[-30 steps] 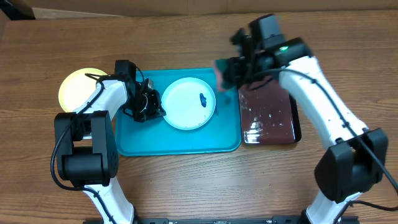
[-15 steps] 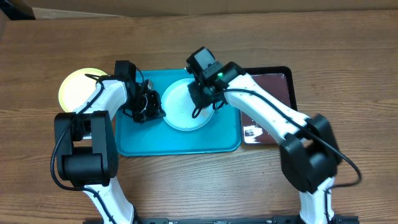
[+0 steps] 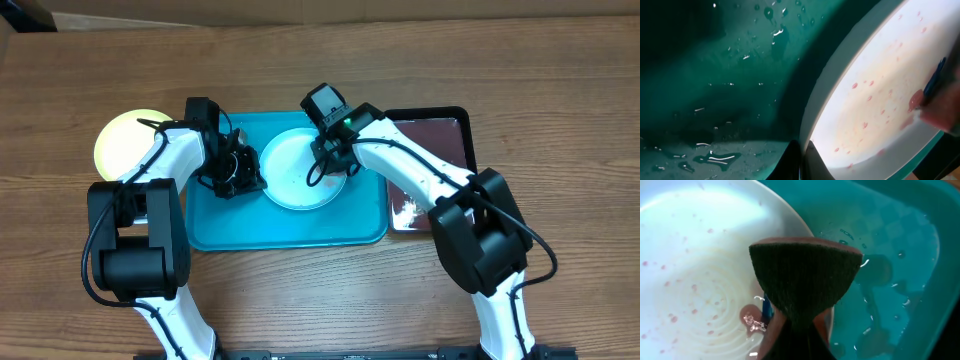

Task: Clean dirty plates on tray and stack at the side
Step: 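Scrub the plate with the sponge while left gripper holds its rim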

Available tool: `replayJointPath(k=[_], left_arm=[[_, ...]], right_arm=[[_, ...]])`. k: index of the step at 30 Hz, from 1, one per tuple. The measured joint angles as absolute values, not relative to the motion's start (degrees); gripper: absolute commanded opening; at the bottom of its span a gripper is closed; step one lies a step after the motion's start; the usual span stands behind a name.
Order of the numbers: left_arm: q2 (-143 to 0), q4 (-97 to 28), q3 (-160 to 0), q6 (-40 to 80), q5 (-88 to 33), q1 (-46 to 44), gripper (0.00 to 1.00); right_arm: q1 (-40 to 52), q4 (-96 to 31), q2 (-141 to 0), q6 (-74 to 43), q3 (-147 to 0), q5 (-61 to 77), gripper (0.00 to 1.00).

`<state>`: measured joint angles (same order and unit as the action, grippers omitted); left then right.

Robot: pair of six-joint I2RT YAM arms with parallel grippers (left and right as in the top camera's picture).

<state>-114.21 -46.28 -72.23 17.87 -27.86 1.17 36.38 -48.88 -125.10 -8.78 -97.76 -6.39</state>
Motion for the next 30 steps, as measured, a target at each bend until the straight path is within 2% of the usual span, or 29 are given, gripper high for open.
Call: replayJointPath(k=[12, 30], left_arm=[[-114.2, -47.5, -72.2, 17.8, -27.8, 1.1, 0.04], [-114.0, -48.2, -72.2, 17.8, -26.5, 1.3, 0.04]], right_arm=[[36.3, -48.1, -129.1, -9.4, -99.6, -2.2, 0.04], [34.2, -46.7, -131.6, -9.4, -99.7, 31.0, 0.04]])
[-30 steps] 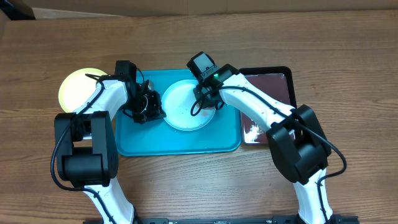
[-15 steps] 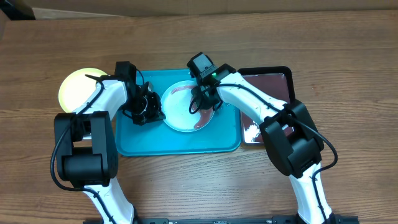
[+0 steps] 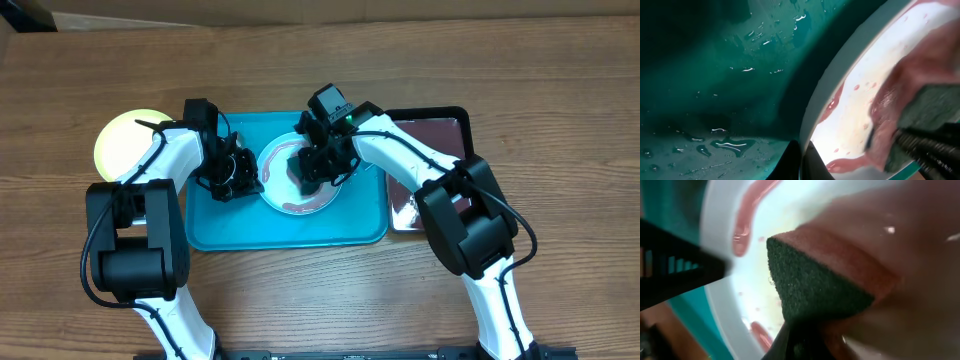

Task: Clean dirty plates on tray and stack at the side

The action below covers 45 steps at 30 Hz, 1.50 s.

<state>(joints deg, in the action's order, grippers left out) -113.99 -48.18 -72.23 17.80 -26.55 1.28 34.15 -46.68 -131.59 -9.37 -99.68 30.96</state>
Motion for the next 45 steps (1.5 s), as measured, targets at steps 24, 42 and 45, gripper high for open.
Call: replayJointPath(k=[24, 42, 45], left_arm=[[-114.0, -48.1, -72.2, 17.8, -26.6, 1.2, 0.04], [-114.0, -48.0, -72.2, 17.8, -26.1, 1.2, 0.04], [-114.0, -48.0, -72.2, 17.8, -26.1, 1.2, 0.04]], right_arm=[[15.1, -80.9, -127.7, 5.0, -113.3, 38.9, 0.04], [13.7, -78.0, -127.7, 11.3, -111.7, 48.1, 0.04], [16.3, -72.8, -127.7, 11.9, -109.0, 53.0, 0.04]])
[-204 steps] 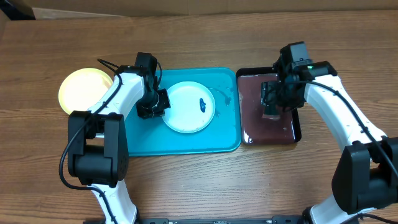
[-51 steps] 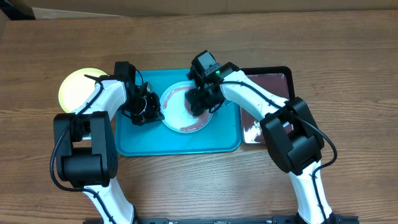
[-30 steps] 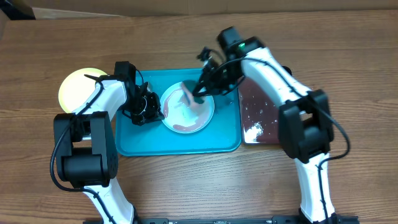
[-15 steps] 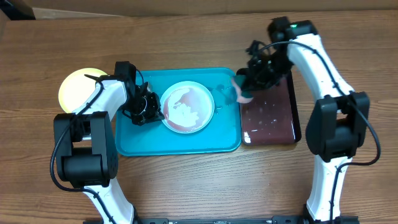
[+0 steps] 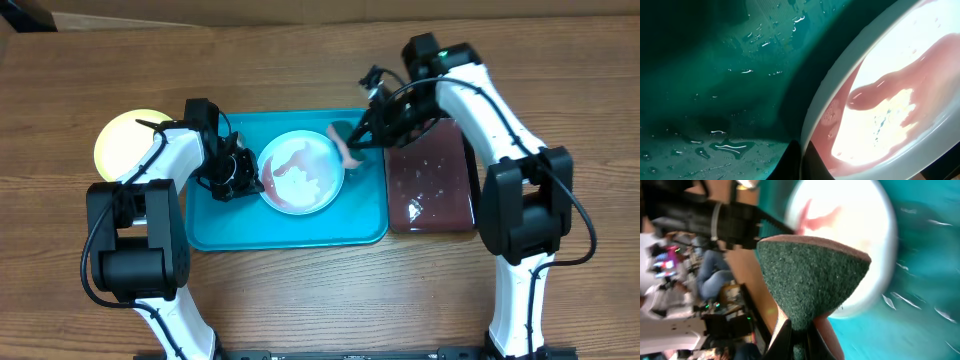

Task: Clean dirty plates on tray and stack at the side

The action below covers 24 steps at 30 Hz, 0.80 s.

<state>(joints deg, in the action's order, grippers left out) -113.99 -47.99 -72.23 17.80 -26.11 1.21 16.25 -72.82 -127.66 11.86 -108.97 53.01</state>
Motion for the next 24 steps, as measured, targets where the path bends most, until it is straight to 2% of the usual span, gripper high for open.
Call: replayJointPath(k=[7, 15, 19, 24], left_arm=[[-114.0, -48.0, -72.2, 17.8, -26.1, 1.2, 0.04], [-114.0, -48.0, -72.2, 17.8, -26.1, 1.2, 0.04], [-114.0, -48.0, -72.2, 17.8, -26.1, 1.2, 0.04], [-114.0, -48.0, -72.2, 17.8, -26.1, 1.2, 0.04]], right_arm=[[21.7, -55.9, -127.7, 9.9, -100.1, 61.6, 0.04], [27.5, -33.0, -127.8, -2.0, -92.9, 63.9, 0.04], [27.7, -26.9, -127.9, -7.4, -91.2, 64.1, 0.04], [27.6, -26.1, -128.0, -11.4, -89.2, 61.8, 0.04]])
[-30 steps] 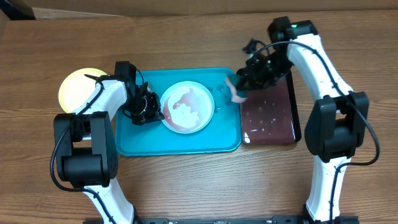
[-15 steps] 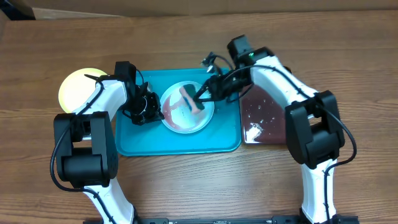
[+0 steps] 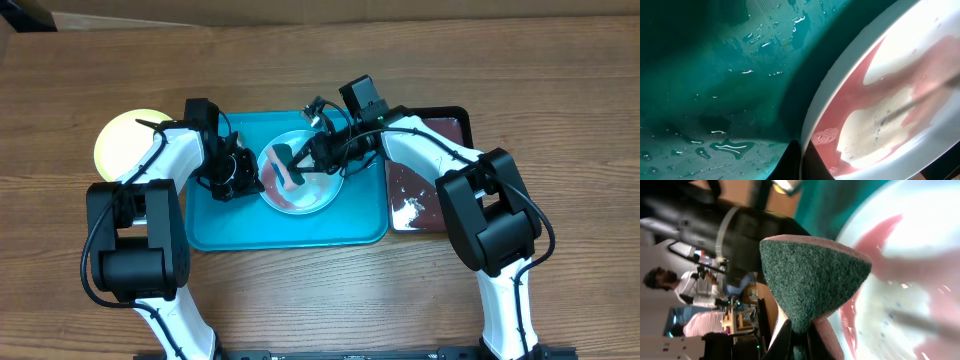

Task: Clean dirty plates on tray and stack at the side

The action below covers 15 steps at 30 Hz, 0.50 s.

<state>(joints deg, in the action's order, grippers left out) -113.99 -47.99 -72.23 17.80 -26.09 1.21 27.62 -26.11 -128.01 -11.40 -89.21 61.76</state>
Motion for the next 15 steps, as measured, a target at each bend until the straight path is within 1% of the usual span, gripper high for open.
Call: replayJointPath(k=[10, 15], left_arm=[[-114.0, -48.0, -72.2, 17.8, -26.1, 1.2, 0.04], [-114.0, -48.0, -72.2, 17.8, -26.1, 1.2, 0.04]], right_arm=[[28.0, -25.5, -128.2, -14.8, -88.6, 58.0, 0.04], [28.9, -21.8, -128.2, -17.6, -87.7, 56.5, 0.04]])
